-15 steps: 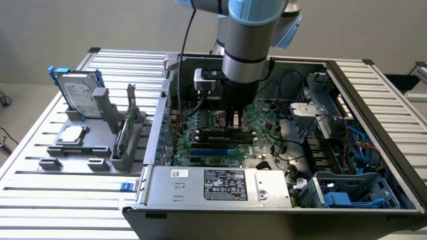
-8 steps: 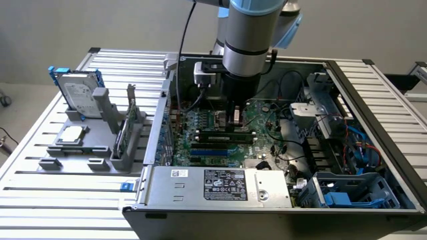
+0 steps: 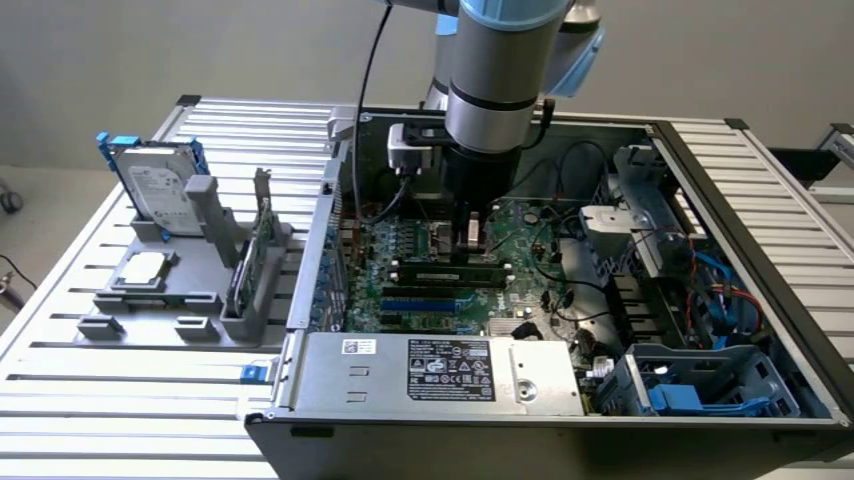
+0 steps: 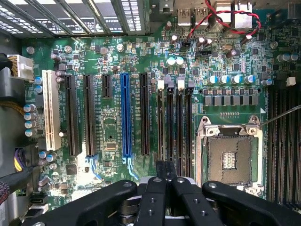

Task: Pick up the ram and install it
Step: 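Press down the ram until it locks into place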

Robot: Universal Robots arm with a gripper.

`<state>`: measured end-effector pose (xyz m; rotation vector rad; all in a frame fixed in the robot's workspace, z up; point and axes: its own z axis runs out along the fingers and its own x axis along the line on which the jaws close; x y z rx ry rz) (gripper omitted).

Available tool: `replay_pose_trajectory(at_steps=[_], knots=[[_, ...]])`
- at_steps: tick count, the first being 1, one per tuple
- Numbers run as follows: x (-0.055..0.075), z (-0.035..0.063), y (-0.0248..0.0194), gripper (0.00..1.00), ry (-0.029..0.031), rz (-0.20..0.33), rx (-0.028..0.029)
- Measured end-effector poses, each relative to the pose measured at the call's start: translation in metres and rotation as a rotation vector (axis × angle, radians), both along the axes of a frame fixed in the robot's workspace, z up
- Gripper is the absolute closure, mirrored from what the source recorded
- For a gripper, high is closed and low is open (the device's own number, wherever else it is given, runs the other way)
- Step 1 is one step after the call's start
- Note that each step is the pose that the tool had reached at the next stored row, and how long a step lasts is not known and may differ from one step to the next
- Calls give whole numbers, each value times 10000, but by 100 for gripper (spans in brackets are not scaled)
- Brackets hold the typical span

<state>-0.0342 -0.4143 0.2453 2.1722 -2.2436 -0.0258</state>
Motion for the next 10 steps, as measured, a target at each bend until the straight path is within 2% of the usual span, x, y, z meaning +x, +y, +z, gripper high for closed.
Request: replay_pose_trajectory(at_steps=[10], knots=[[-19, -15, 4, 89, -11, 0, 1]])
